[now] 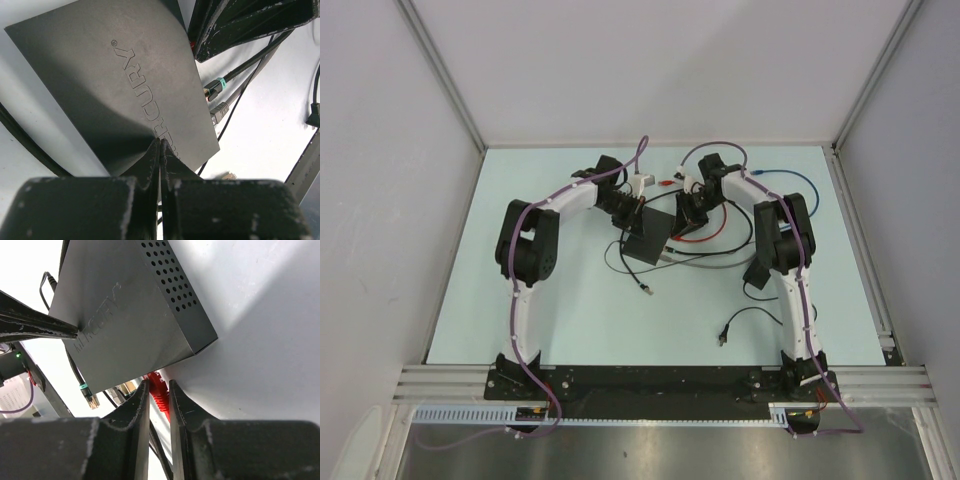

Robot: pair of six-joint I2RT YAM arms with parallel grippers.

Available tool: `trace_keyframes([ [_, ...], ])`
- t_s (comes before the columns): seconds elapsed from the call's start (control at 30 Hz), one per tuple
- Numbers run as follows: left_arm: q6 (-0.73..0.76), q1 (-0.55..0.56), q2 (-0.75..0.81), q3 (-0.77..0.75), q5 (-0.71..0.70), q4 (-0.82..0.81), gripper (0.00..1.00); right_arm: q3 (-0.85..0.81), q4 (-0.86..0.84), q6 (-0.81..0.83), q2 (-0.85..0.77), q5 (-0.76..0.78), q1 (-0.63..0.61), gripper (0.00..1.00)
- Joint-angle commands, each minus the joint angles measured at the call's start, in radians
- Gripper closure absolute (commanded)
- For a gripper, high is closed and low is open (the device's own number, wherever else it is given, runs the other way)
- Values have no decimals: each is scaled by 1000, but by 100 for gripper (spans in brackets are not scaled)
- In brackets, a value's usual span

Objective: Pull the plug from the switch port

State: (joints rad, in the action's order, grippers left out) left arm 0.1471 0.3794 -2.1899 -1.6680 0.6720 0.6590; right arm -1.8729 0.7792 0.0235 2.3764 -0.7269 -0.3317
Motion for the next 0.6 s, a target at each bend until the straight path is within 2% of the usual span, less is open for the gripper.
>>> trace_keyframes([
  [0.0, 17, 9, -8, 11, -65, 1, 100, 55, 5, 56, 41, 187, -9, 100],
  [0.07, 19, 9, -8, 11, -71, 2, 100, 58, 8, 67, 35, 176, 0, 100],
  [0.37, 20, 9, -21, -2, -72, 5, 100, 55, 18, 111, 29, -84, 71, 100],
  [0.57, 22, 7, -22, -9, -75, 7, 100, 47, 60, 161, 18, -28, 86, 100],
])
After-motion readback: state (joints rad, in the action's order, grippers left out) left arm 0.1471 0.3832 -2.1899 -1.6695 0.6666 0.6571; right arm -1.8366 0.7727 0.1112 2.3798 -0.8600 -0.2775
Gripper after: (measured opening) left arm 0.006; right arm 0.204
